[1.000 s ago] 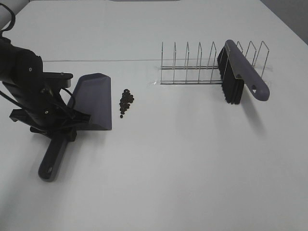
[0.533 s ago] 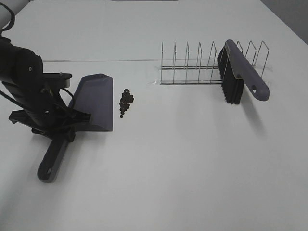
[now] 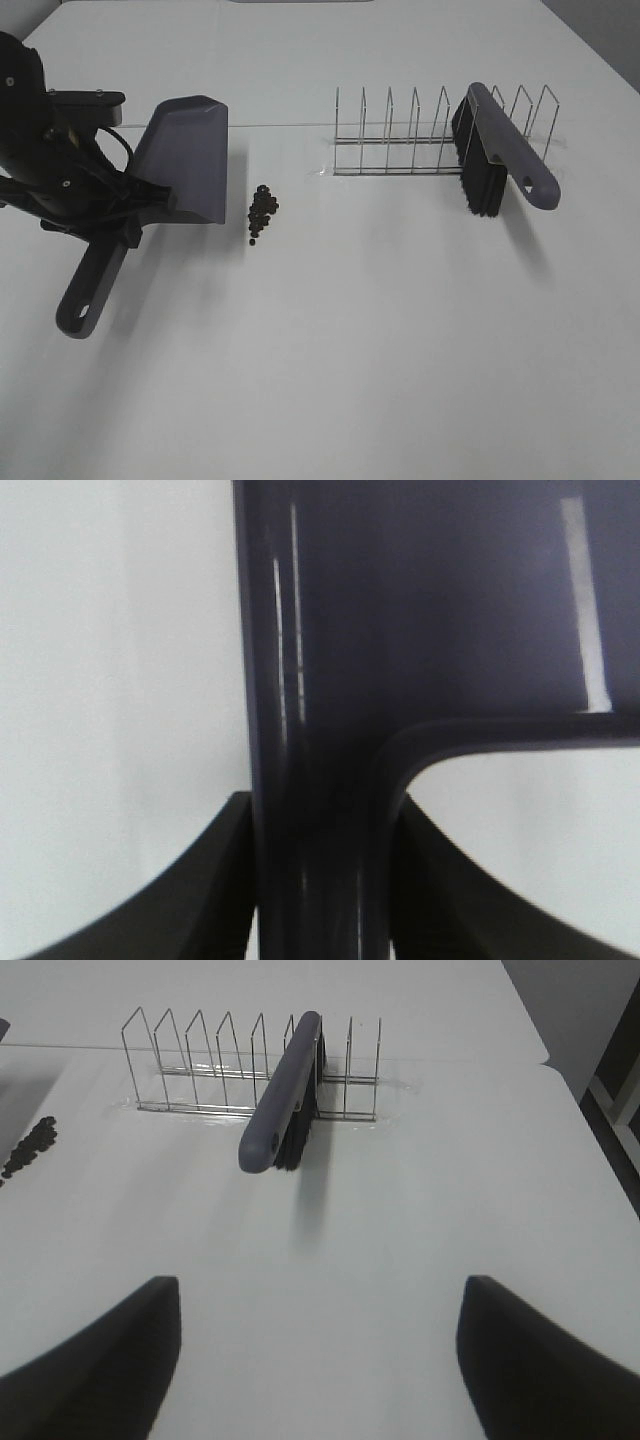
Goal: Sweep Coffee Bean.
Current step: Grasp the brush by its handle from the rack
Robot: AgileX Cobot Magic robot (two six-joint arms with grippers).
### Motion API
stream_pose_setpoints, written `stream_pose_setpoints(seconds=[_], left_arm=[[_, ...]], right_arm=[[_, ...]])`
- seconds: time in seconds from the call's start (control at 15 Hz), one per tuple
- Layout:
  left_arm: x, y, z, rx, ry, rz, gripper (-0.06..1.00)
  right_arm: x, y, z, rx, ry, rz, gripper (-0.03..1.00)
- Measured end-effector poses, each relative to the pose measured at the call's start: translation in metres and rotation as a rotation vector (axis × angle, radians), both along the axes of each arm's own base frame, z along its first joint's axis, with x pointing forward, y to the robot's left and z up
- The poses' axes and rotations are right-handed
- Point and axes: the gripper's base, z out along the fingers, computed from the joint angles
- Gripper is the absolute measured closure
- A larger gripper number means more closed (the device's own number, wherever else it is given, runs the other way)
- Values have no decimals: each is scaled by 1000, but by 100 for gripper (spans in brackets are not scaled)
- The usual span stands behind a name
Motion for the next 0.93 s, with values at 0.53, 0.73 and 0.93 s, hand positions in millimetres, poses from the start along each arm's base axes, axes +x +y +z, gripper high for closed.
stream_pose_setpoints(seconds=[0.53, 0.73, 0.93], left_arm=[[0, 0, 0, 2, 5, 0, 58], [-1, 0, 0, 4, 10, 0, 58], [-1, 0, 0, 5, 14, 1, 58]], right_arm=[[160, 12, 54, -20, 292, 69, 24], [217, 16, 53, -30, 380, 76, 24], [277, 20, 44, -54, 461, 95, 24]])
